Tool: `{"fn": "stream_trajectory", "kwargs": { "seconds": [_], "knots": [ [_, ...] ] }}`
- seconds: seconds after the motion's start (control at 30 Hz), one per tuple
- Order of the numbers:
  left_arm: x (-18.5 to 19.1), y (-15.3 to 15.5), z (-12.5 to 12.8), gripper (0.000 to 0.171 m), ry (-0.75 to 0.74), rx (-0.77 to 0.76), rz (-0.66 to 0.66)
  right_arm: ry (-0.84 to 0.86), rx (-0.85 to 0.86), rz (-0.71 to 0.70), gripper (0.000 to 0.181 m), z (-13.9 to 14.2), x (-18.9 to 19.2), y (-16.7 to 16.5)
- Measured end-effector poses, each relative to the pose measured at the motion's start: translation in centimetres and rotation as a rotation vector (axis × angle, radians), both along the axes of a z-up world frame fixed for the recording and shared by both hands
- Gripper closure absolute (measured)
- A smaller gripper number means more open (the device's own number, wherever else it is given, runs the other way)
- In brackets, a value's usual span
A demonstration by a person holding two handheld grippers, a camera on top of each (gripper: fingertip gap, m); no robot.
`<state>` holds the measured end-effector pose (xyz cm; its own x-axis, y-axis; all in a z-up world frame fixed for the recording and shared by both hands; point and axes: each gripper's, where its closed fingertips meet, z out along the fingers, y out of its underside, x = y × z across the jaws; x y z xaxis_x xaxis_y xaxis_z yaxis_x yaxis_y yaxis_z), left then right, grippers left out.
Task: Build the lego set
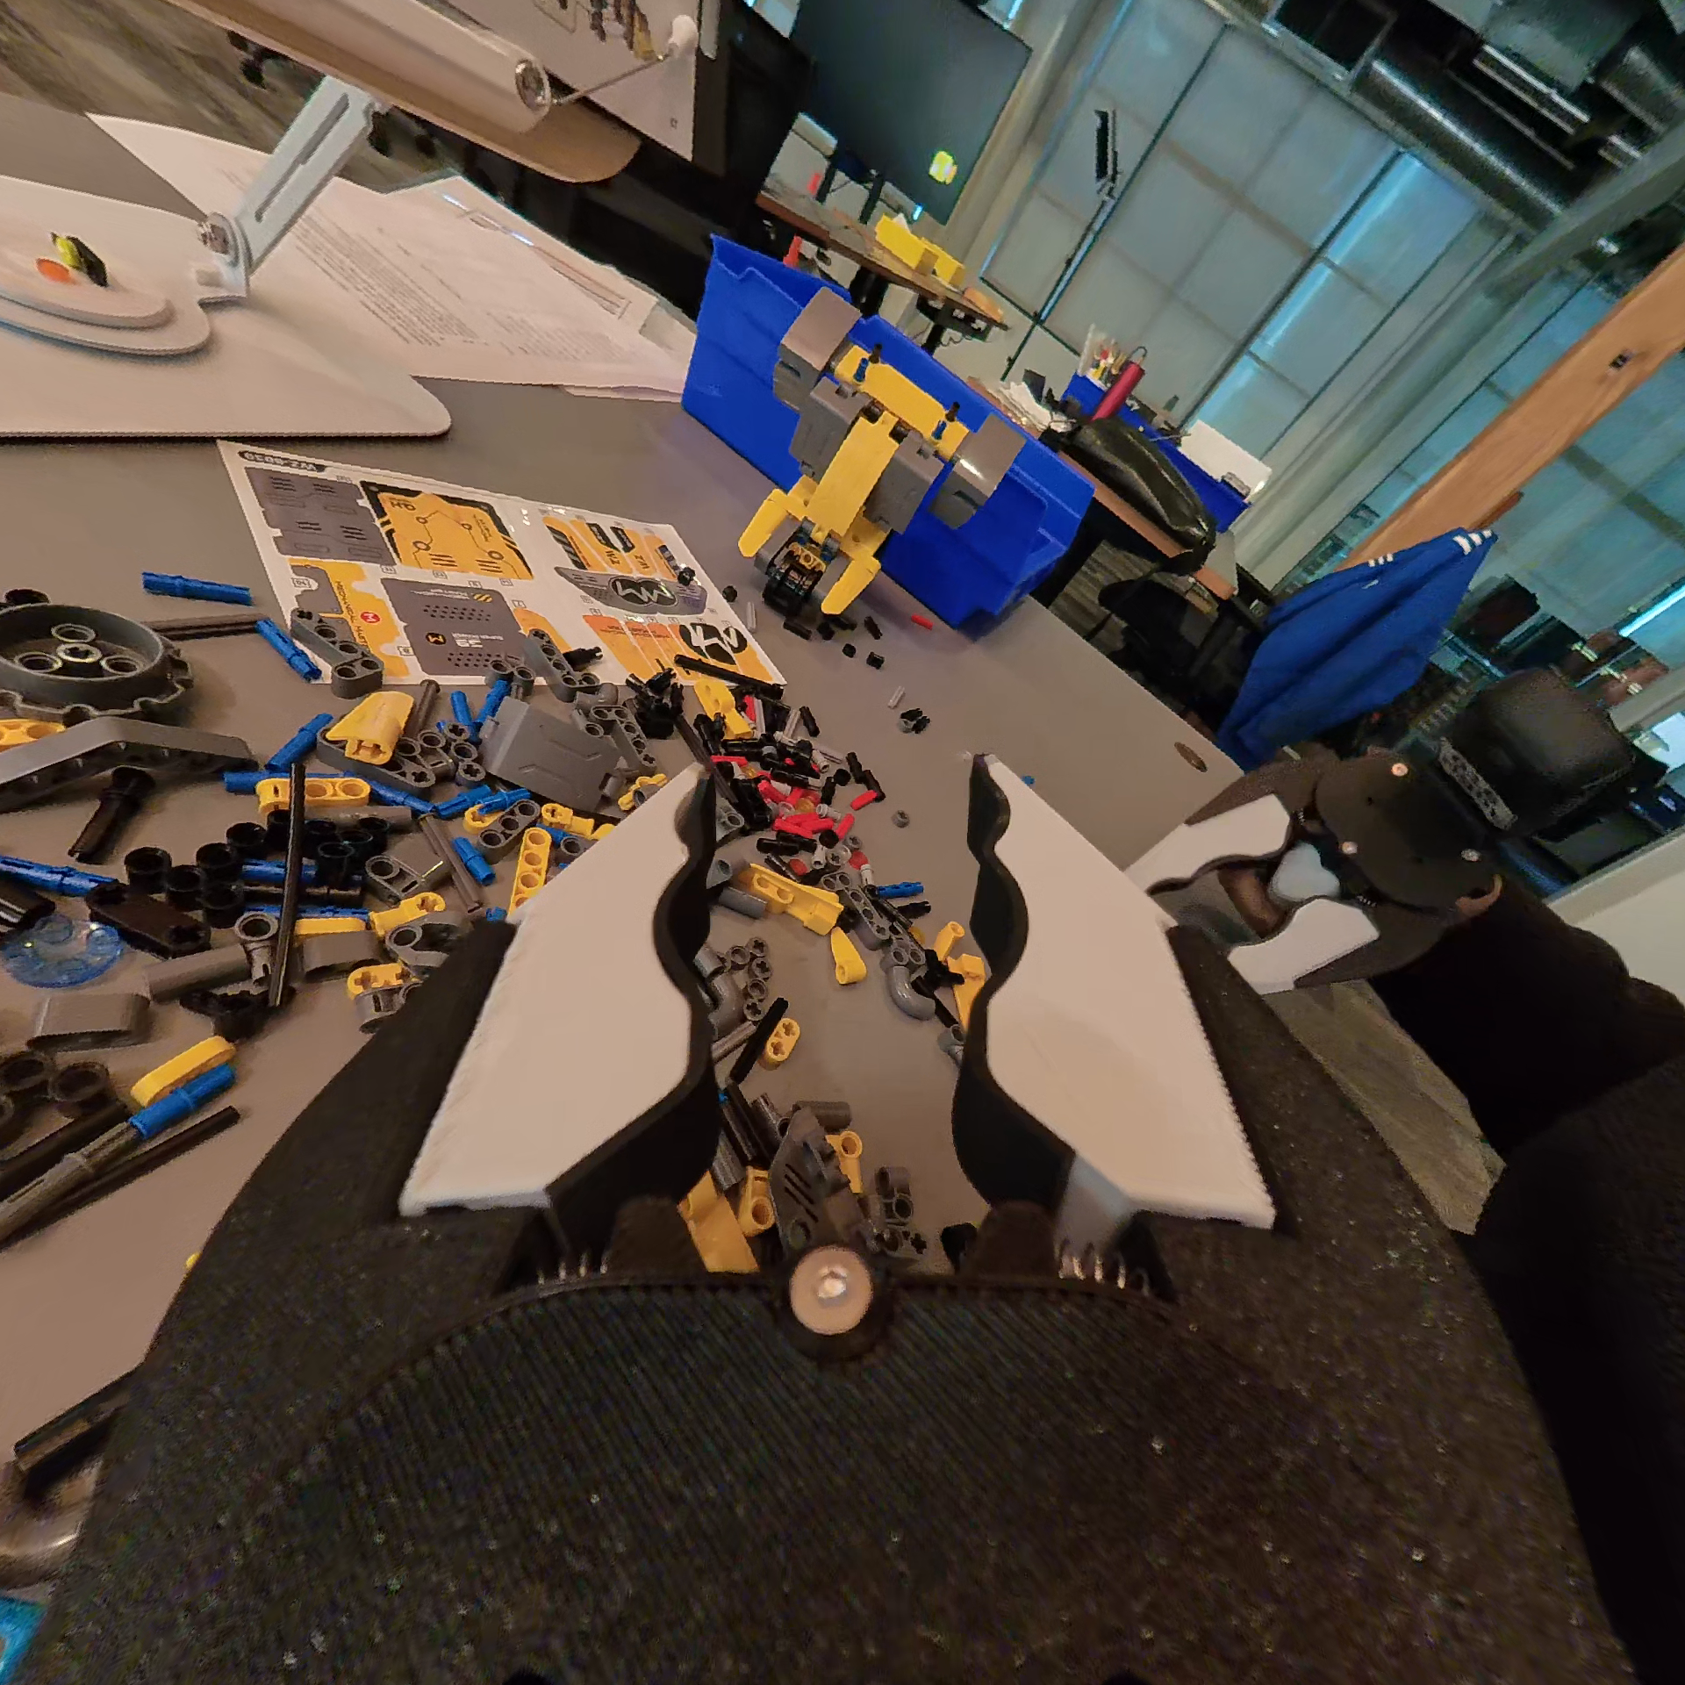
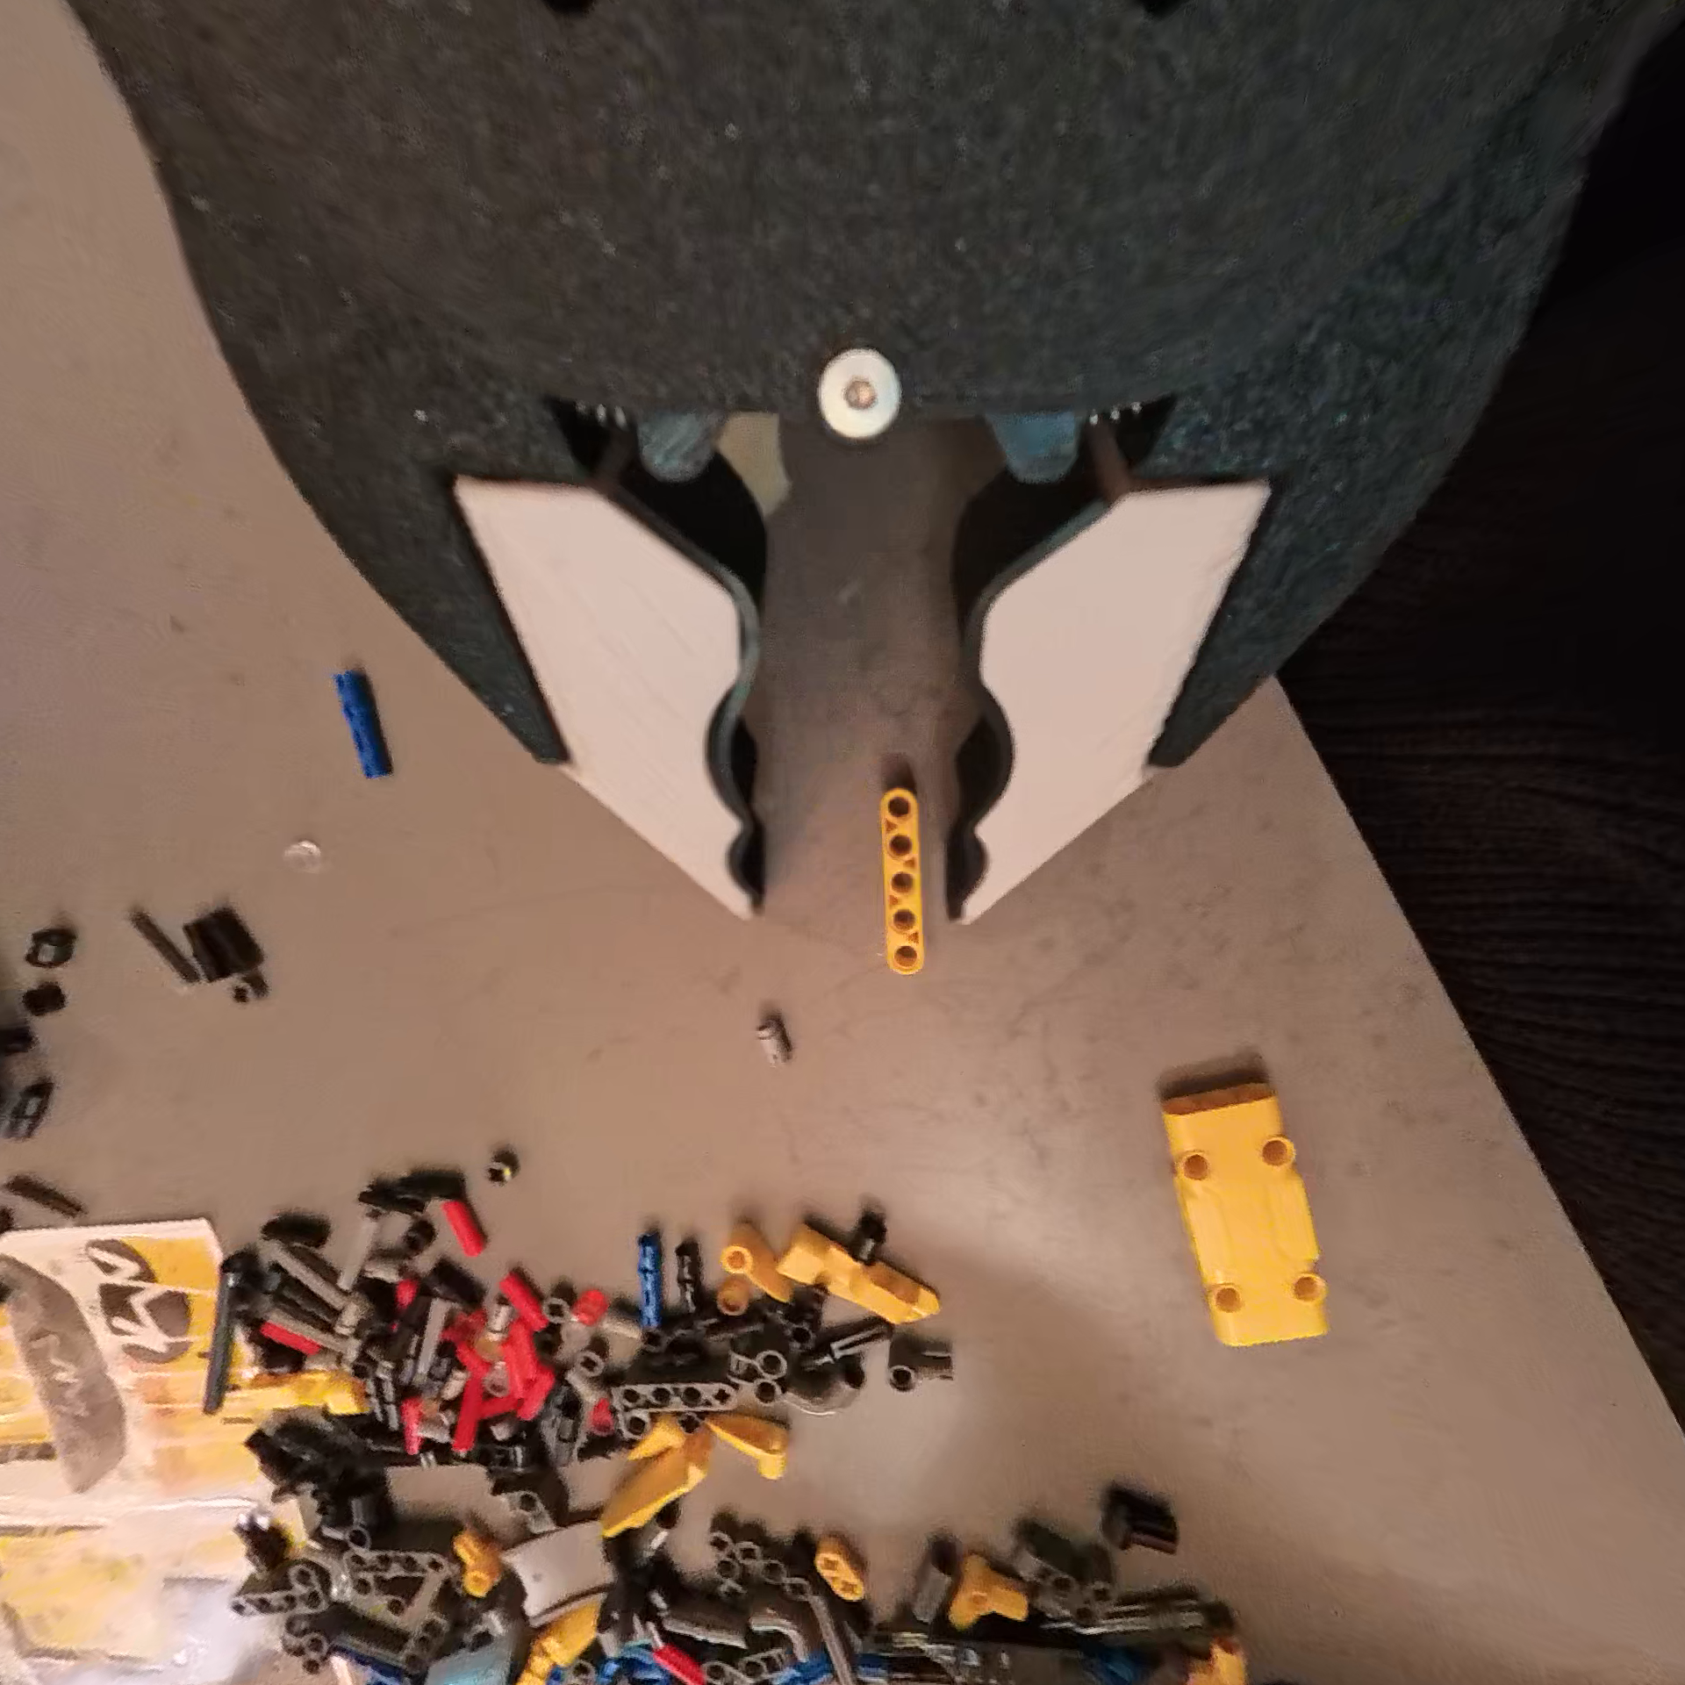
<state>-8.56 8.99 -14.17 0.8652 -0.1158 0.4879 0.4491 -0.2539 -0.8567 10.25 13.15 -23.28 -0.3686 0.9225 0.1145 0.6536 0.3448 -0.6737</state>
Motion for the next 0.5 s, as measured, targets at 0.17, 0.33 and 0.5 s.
{"fn": "stream_trajectory", "kwargs": {
  "seconds": [0.17,0.33,0.5],
  "knots": [
    [-0.1,0.0,0.0,0.119,-0.008,0.002,0.003,-0.001,-0.033,-0.039,0.126,-0.1,1.1,0.2],
    [0.2,0.1,-0.1,0.119,-0.003,-0.004,-0.007,0.025,-0.085,-0.076,0.127,-0.2,1.5,0.6],
    [0.3,0.1,-0.3,0.119,0.004,-0.01,-0.006,0.016,-0.093,-0.097,0.123,-0.2,1.2,1.4]
  ]
}}
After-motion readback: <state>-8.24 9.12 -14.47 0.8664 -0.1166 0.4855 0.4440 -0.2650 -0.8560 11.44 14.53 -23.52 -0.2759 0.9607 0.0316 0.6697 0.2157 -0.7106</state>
